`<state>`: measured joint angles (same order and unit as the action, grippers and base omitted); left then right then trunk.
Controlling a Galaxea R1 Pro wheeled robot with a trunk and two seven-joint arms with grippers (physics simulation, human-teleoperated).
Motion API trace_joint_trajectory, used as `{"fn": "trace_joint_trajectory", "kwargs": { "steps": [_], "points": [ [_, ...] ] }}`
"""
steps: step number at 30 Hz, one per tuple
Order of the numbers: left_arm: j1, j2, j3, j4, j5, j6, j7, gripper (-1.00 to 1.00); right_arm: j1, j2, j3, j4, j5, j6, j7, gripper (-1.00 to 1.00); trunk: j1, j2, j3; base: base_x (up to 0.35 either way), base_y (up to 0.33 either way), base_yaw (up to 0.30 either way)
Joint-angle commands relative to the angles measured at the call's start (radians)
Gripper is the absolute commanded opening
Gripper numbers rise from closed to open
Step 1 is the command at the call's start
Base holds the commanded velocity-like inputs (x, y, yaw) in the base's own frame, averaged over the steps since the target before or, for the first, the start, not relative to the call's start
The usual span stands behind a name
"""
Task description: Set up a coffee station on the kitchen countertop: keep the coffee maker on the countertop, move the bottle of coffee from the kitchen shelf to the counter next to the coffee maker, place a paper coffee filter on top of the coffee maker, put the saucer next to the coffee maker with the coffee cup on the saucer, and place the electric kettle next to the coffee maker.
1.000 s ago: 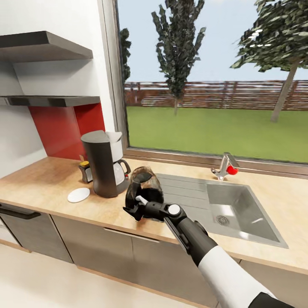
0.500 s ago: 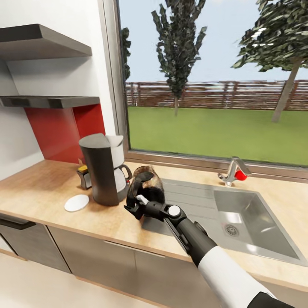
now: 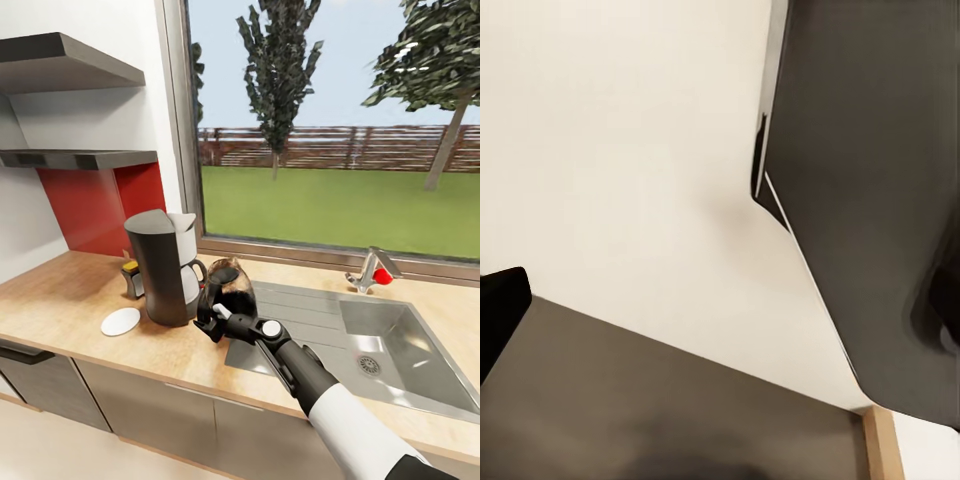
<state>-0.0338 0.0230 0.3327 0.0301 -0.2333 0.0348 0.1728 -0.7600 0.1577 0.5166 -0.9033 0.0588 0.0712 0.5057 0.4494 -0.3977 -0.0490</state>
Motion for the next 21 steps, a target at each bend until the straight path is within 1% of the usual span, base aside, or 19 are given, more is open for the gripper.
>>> {"fn": "trace_joint_trajectory", "kwargs": {
  "steps": [1,4,7,10,16,21],
  "points": [
    [-0.001,0.0,0.007,0.002,-0.011,0.001,0.004,1.0,-0.001,0.0,-0.001,-0.002,0.002,0.005,0.004,-1.0,0.001,-0.002,-0.002,0.003,0.002,0.0],
    [-0.001,-0.001,0.007,0.002,-0.011,0.002,0.004,1.0,-0.001,0.0,-0.002,0.004,0.002,0.004,0.004,-1.0,0.001,-0.002,-0.002,0.0,0.0,0.0],
    [-0.001,-0.001,0.008,0.002,-0.011,0.002,0.004,1.0,-0.001,0.001,-0.001,0.046,0.0,0.0,0.004,-1.0,0.001,-0.002,-0.002,0.0,0.0,0.0],
    [-0.001,0.0,0.008,0.002,-0.011,0.002,0.004,1.0,-0.001,0.002,-0.001,0.072,0.001,-0.047,0.004,-1.0,0.001,-0.002,-0.002,0.0,0.0,0.0],
    [-0.001,0.0,0.008,0.002,-0.011,0.002,0.005,1.0,-0.001,0.003,-0.001,0.091,0.003,-0.065,0.003,-1.0,0.001,-0.002,-0.002,0.0,0.0,0.0],
    [-0.001,0.0,0.008,0.002,-0.011,0.002,0.005,1.0,-0.001,0.003,-0.001,0.095,0.003,-0.066,0.003,-1.0,0.001,-0.002,-0.002,0.07,0.137,0.0]
  ]
}}
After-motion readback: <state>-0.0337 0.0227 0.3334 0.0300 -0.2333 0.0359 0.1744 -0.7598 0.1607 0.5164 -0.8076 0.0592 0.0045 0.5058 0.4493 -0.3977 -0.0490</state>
